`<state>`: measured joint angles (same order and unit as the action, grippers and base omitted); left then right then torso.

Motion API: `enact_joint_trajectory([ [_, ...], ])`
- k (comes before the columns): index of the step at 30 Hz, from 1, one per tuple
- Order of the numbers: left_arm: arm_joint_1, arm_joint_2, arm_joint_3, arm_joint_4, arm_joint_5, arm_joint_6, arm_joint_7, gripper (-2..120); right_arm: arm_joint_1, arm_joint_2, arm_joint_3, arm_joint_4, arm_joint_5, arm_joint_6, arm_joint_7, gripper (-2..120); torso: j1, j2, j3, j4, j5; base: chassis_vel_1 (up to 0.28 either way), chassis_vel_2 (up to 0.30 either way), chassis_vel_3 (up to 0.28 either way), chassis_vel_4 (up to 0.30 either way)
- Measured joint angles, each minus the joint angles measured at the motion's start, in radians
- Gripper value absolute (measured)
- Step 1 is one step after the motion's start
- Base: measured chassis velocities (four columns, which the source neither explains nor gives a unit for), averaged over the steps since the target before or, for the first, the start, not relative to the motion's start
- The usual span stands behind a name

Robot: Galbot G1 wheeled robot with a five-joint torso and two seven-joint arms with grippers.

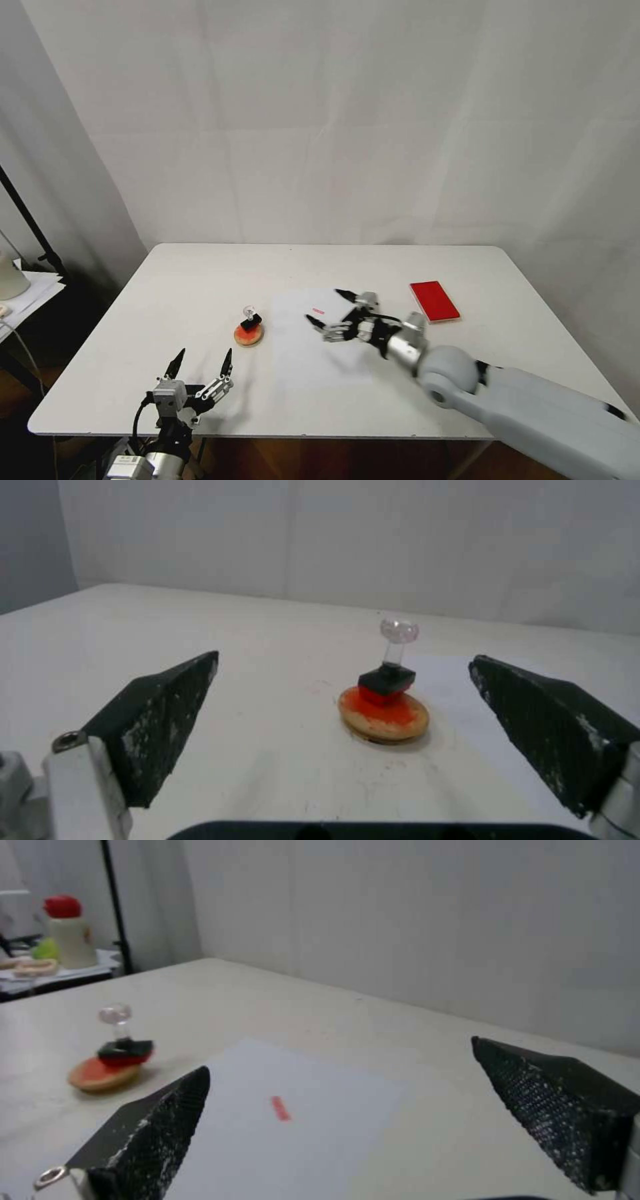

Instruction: Pick up the stamp from the ink pad and place it onto another ink pad.

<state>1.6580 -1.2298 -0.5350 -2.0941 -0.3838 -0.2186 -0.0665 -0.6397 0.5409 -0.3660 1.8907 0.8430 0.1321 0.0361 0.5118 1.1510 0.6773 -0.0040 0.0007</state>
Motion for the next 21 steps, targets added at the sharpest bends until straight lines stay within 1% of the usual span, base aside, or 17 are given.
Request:
enact_joint_trajectory([
  [2,0.0,0.0,0.0,0.0,0.0,0.0,0.0,100,-0.17,-0.057,0.159,0.064,-0.042,-0.001,0.045,100,0.0,0.0,0.0,-0.0001,-0.0005,0.0,0.0,0.0,0.0],
  [3,0.0,0.0,0.0,0.0,0.0,0.0,0.0,100,-0.268,-0.069,0.256,0.095,-0.061,-0.004,0.073,100,0.0,0.0,0.0,-0.0002,0.0002,0.0,0.0,0.0,0.0],
  [4,0.0,0.0,0.0,0.0,0.0,0.0,0.0,100,-0.268,-0.069,0.256,0.095,-0.061,-0.004,0.073,100,0.0,0.0,0.0,-0.0002,0.0002,0.0,0.0,0.0,0.0],
  [5,0.0,0.0,0.0,0.0,0.0,0.0,0.0,100,-0.365,-0.074,0.358,0.125,-0.075,-0.008,0.107,100,0.0,0.0,0.0,0.0002,0.0003,0.0,0.0,0.0,0.0],
  [6,0.0,0.0,0.0,0.0,0.0,0.0,0.0,100,-0.48,-0.073,0.472,0.16,-0.09,-0.011,0.148,100,0.0,0.0,0.0,0.0004,-0.0004,0.0,0.0,0.0,0.0],
  [8,0.0,0.0,0.0,0.0,0.0,0.0,0.0,100,-0.617,-0.061,0.599,0.193,-0.125,-0.004,0.188,100,0.0,0.0,0.0,0.0004,-0.0005,0.0,0.0,0.0,0.0],
  [9,0.0,0.0,0.0,0.0,0.0,0.0,0.0,100,-0.617,-0.061,0.599,0.193,-0.125,-0.004,0.188,100,0.0,0.0,0.0,0.0004,-0.0005,0.0,0.0,0.0,0.0],
  [10,0.0,0.0,0.0,0.0,0.0,0.0,0.0,100,-0.686,-0.05,0.667,0.207,-0.157,0.007,0.203,100,0.0,0.0,0.0,0.0002,0.0002,0.0,0.0,0.0,0.0],
  [11,0.0,0.0,0.0,0.0,0.0,-0.001,0.0,100,-0.786,-0.025,0.76,0.226,-0.223,0.029,0.222,100,0.0,0.0,0.0,0.0005,-0.0002,0.0,0.0,0.0,0.0],
  [13,0.0,0.0,0.0,0.0,0.0,-0.001,0.0,100,-0.902,0.025,0.845,0.249,-0.306,0.058,0.262,100,0.0,0.0,0.0,0.0006,-0.0017,0.0,0.0,0.0,0.0],
  [14,0.0,0.0,0.0,0.0,0.0,-0.001,0.0,100,-0.969,0.072,0.881,0.265,-0.35,0.067,0.297,100,0.0,0.0,0.0,0.0005,-0.0002,0.0,0.0,0.0,0.0],
  [15,0.0,0.0,0.0,0.0,0.0,-0.001,0.0,100,-0.969,0.072,0.881,0.265,-0.35,0.067,0.297,100,0.0,0.0,0.0,0.0005,-0.0002,0.0,0.0,0.0,0.0],
  [16,0.0,0.0,0.0,0.0,0.0,-0.001,0.0,100,-1.058,0.16,0.906,0.279,-0.422,0.074,0.358,100,0.0,0.0,0.0,0.0003,-0.0002,0.0,0.0,0.0,0.0],
  [17,0.0,0.0,0.0,0.0,0.0,-0.001,0.0,100,-1.099,0.223,0.912,0.282,-0.475,0.078,0.387,100,0.0,0.0,0.0,0.0,-0.0011,0.0,0.0,0.0,0.0],
  [19,0.0,0.0,0.0,0.0,0.0,-0.001,0.0,100,-1.151,0.335,0.91,0.281,-0.55,0.092,0.422,100,0.0,0.0,0.0,-0.0001,-0.0001,0.0,0.0,0.0,0.0],
  [20,0.0,0.0,0.0,0.0,0.0,-0.001,0.0,100,-1.151,0.335,0.91,0.281,-0.55,0.092,0.422,100,0.0,0.0,0.0,-0.0001,-0.0001,0.0,0.0,0.0,0.0],
  [21,0.0,0.0,0.0,0.0,0.0,-0.001,0.0,100,-1.165,0.377,0.905,0.281,-0.563,0.096,0.434,100,0.0,0.0,0.0,0.0,-0.0006,0.0,0.0,0.0,0.0],
])
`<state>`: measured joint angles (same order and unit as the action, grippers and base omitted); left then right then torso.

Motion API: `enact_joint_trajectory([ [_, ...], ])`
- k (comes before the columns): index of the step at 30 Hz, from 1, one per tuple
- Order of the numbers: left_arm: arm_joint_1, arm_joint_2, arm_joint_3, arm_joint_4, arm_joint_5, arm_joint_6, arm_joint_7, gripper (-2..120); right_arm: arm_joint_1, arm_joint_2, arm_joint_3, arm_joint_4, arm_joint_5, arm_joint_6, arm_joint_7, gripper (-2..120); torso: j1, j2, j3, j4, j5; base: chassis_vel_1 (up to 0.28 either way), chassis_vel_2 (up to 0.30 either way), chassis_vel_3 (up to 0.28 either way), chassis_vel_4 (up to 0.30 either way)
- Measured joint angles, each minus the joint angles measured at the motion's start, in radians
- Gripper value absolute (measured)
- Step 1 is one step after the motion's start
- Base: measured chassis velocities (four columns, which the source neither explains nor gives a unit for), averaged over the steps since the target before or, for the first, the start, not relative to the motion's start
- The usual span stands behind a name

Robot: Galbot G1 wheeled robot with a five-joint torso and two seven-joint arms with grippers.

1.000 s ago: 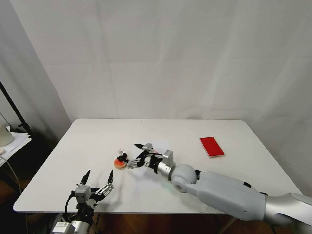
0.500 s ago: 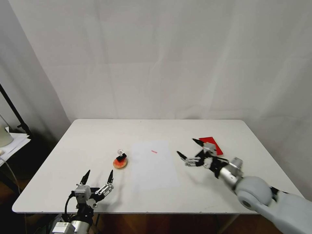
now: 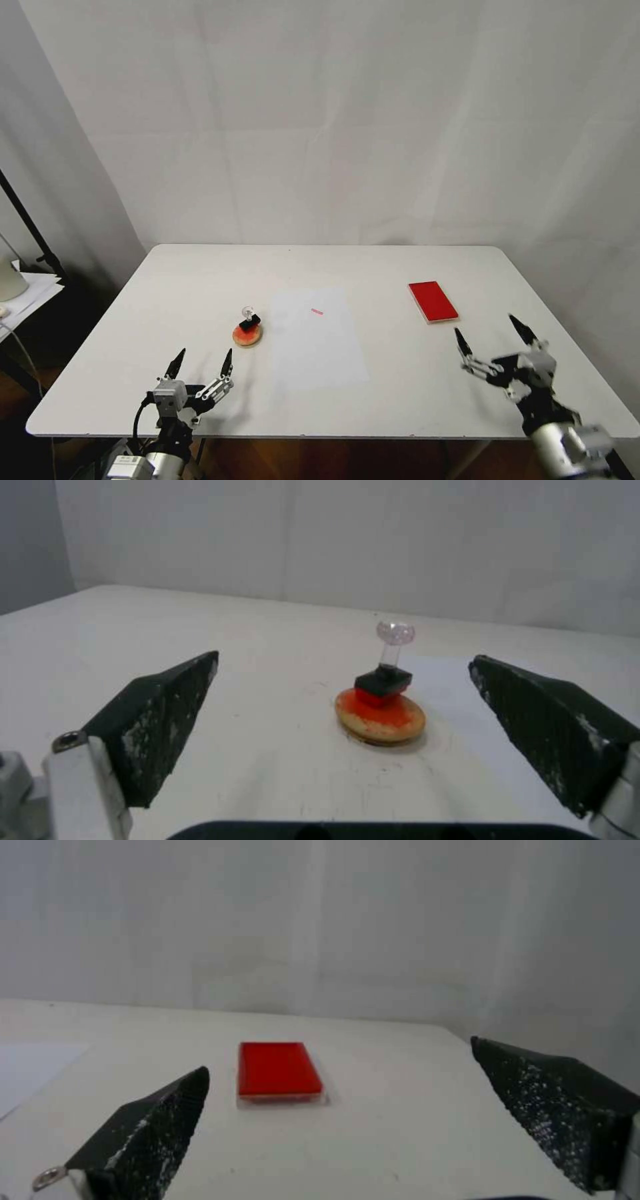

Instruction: Pick up the stamp from the ink pad and place it onto another ink pad.

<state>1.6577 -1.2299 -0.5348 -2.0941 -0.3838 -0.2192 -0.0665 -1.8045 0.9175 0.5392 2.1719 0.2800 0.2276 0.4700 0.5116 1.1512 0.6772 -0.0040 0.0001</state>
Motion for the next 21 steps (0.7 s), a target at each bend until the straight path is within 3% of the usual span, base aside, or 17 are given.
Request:
enact_joint_trajectory([
  [4,0.0,0.0,0.0,0.0,0.0,0.0,0.0,100,-0.009,0.089,-0.017,-0.004,-0.012,0.012,0.011,100,0.0,0.0,0.0,0.0004,-0.0002,0.0,0.0,0.0,0.0],
  [21,0.0,0.0,0.0,0.0,0.0,0.0,0.0,100,0.006,0.106,-0.033,-0.016,-0.026,0.025,-0.032,100,0.0,0.0,0.0,0.0004,-0.0001,0.0,0.0,0.0,0.0],
])
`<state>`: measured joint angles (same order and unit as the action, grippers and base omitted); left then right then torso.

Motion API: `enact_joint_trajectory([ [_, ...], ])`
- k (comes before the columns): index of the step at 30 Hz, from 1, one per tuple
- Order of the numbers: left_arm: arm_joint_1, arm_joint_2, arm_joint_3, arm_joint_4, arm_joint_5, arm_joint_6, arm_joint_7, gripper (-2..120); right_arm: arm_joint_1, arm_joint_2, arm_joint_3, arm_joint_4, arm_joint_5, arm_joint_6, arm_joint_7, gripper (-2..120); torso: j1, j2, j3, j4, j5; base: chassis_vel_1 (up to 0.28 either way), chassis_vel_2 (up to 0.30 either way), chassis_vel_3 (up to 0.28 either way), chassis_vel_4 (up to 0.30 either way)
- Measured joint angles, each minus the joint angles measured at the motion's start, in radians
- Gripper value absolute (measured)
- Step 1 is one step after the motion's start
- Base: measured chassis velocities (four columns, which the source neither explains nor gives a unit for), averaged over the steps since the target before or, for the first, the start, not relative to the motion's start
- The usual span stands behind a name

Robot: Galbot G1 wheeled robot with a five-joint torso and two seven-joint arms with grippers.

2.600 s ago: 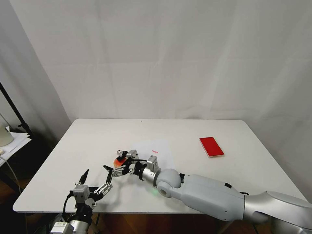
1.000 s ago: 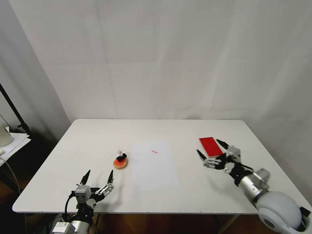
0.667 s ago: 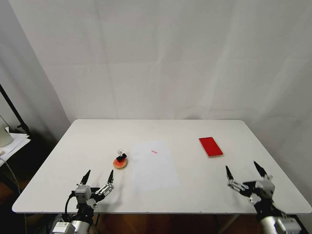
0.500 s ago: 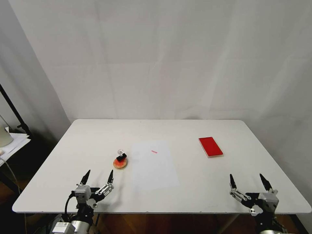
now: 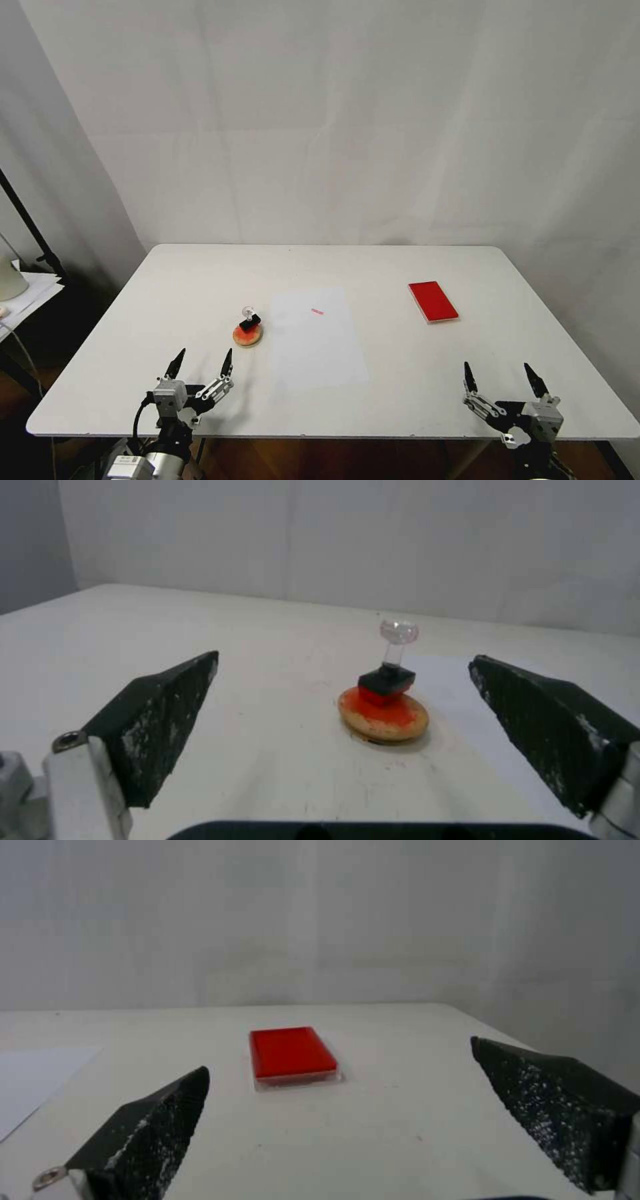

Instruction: Pick up the stamp from the ink pad and place it onto another ink pad.

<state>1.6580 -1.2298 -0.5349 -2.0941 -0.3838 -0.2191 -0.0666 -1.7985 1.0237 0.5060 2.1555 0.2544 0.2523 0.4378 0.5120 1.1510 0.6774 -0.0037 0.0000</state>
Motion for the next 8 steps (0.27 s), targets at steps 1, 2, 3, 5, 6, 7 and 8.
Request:
enact_joint_trajectory([
  [1,0.0,0.0,0.0,0.0,0.0,0.0,0.0,100,0.0,0.0,0.0,0.0,0.0,0.0,0.0,100,0.0,0.0,0.0,0.0,0.0,0.0,0.0,0.0,0.0],
  [2,0.0,0.0,0.0,0.0,0.0,0.0,0.0,100,0.0,0.0,0.0,0.0,0.0,0.0,0.0,100,0.0,0.0,0.0,0.0,0.0,0.0,0.0,0.0,0.0],
  [3,0.0,0.0,0.0,0.0,0.0,0.0,0.0,100,0.001,-0.001,-0.001,0.0,0.0,0.0,0.0,100,0.0,0.0,0.0,0.0,0.0,0.0,0.0,0.0,0.0],
  [5,0.0,0.0,0.0,0.0,0.0,0.0,0.0,100,0.001,-0.001,-0.001,0.0,0.0,0.0,0.0,100,0.0,0.0,0.0,0.0,0.0,0.0,0.0,0.0,0.0],
  [6,0.0,0.0,0.0,0.0,0.0,0.0,0.0,100,0.002,-0.002,-0.001,0.0,0.001,0.0,-0.001,100,0.0,0.0,0.0,0.0,0.0,0.0,0.0,0.0,0.0],
  [7,0.0,0.0,0.0,0.0,0.0,0.0,0.0,100,0.002,-0.002,-0.001,0.0,0.001,0.0,-0.001,100,0.0,0.0,0.0,0.0,0.0,0.0,0.0,0.0,0.0],
  [8,0.0,0.0,0.0,0.0,0.0,0.0,0.0,100,0.002,-0.002,-0.001,0.0,0.001,-0.001,-0.001,100,0.0,0.0,0.0,0.0,0.0,0.0,0.0,0.0,0.0],
])
